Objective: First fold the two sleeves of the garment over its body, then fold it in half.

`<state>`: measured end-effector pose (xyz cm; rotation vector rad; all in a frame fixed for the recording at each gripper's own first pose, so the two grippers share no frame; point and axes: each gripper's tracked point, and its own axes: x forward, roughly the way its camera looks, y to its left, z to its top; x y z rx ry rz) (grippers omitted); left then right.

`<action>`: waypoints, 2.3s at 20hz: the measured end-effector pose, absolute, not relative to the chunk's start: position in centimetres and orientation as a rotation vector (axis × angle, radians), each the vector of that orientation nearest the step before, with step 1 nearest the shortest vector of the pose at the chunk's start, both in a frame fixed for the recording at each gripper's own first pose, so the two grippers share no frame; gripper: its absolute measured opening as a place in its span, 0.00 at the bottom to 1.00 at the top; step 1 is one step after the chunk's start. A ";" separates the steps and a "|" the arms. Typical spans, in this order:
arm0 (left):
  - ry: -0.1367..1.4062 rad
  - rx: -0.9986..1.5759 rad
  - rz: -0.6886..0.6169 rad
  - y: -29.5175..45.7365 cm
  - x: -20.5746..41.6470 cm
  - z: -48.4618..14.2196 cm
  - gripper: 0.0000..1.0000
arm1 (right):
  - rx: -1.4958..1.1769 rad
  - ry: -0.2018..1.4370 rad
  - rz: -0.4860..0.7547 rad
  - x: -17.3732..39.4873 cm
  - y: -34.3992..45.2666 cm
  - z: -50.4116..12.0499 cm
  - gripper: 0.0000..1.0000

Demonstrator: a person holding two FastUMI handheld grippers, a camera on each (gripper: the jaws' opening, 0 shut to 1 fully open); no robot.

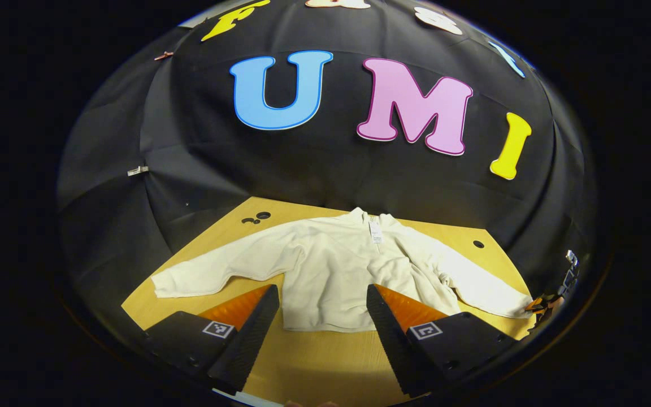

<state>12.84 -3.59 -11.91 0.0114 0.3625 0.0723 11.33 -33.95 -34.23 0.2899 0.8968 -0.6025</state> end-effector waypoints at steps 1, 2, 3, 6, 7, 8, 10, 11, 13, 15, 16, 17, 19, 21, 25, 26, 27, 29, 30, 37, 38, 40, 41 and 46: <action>0.360 0.016 0.077 -3.1 12.7 -11.6 0.96 | 0.289 0.899 -0.590 11.5 -33.7 -34.2 0.20; 0.360 0.017 0.081 -2.6 12.6 -11.7 0.96 | 0.288 0.900 -0.597 11.8 -33.7 -34.4 0.20; 0.359 0.015 0.087 -2.0 12.6 -11.6 0.97 | 0.305 0.902 -0.582 11.7 -33.5 -34.4 0.11; 0.383 -0.007 0.106 -0.5 12.5 -12.4 0.96 | 0.360 0.895 -0.591 12.0 -33.7 -34.2 0.06; 0.387 -0.010 0.111 -0.1 12.5 -12.4 0.97 | 0.358 0.899 -0.588 11.9 -33.7 -34.2 0.06; 0.388 -0.010 0.114 0.3 12.5 -12.4 0.96 | 0.344 0.896 -0.579 12.0 -33.7 -33.8 0.06; 0.379 0.000 0.119 0.8 12.7 -12.0 0.96 | 0.310 0.873 -0.553 12.9 -33.6 -32.4 0.06; 0.375 0.003 0.120 1.1 12.8 -11.8 0.97 | 0.307 0.860 -0.534 13.5 -33.2 -31.5 0.06; 0.368 0.001 0.118 1.3 13.0 -11.6 0.97 | 0.303 0.829 -0.506 14.9 -32.4 -29.6 0.06; 0.367 -0.005 0.123 1.7 13.0 -11.7 0.97 | 0.290 0.800 -0.476 16.4 -31.4 -27.7 0.06; 0.366 -0.010 0.125 1.8 13.0 -11.7 0.97 | 0.283 0.784 -0.461 17.4 -30.8 -26.7 0.06; 0.364 -0.014 0.129 2.0 13.1 -11.7 0.96 | 0.278 0.772 -0.440 18.6 -30.0 -25.7 0.06; 0.357 0.006 0.143 2.9 12.9 -11.5 0.97 | 0.250 0.749 -0.386 20.7 -28.2 -23.5 0.06; 0.340 0.042 0.165 4.2 12.9 -11.2 0.97 | 0.212 0.711 -0.325 23.1 -26.3 -20.7 0.06; 0.330 0.001 0.213 6.9 12.4 -10.9 0.96 | 0.182 0.650 -0.197 28.1 -20.7 -16.7 0.06; 0.333 -0.017 0.230 7.6 12.2 -11.0 0.96 | 0.169 0.640 -0.162 29.1 -18.9 -16.2 0.06; 0.332 -0.037 0.246 8.3 12.0 -11.0 0.96 | 0.168 0.632 -0.126 30.0 -16.9 -15.6 0.06; 0.330 -0.071 0.274 9.5 11.7 -11.0 0.97 | 0.160 0.628 -0.055 31.2 -12.8 -15.0 0.06; 0.329 -0.070 0.286 10.3 11.3 -11.2 0.97 | 0.142 0.621 -0.021 31.8 -11.0 -14.8 0.05; 0.340 -0.075 0.337 14.2 9.5 -12.0 0.96 | 0.046 0.602 0.240 35.1 4.9 -12.1 0.05; 0.344 -0.090 0.350 14.7 9.3 -12.3 0.96 | 0.064 0.600 0.272 35.6 7.5 -11.6 0.06; 0.345 -0.112 0.371 15.7 8.8 -12.6 0.97 | 0.040 0.596 0.332 36.4 12.3 -11.7 0.06; 0.342 -0.119 0.378 16.1 8.6 -12.6 0.97 | 0.017 0.594 0.366 36.2 14.9 -11.9 0.06; 0.338 -0.137 0.416 18.7 7.9 -12.9 0.96 | -0.063 0.649 0.523 34.4 26.2 -15.1 0.06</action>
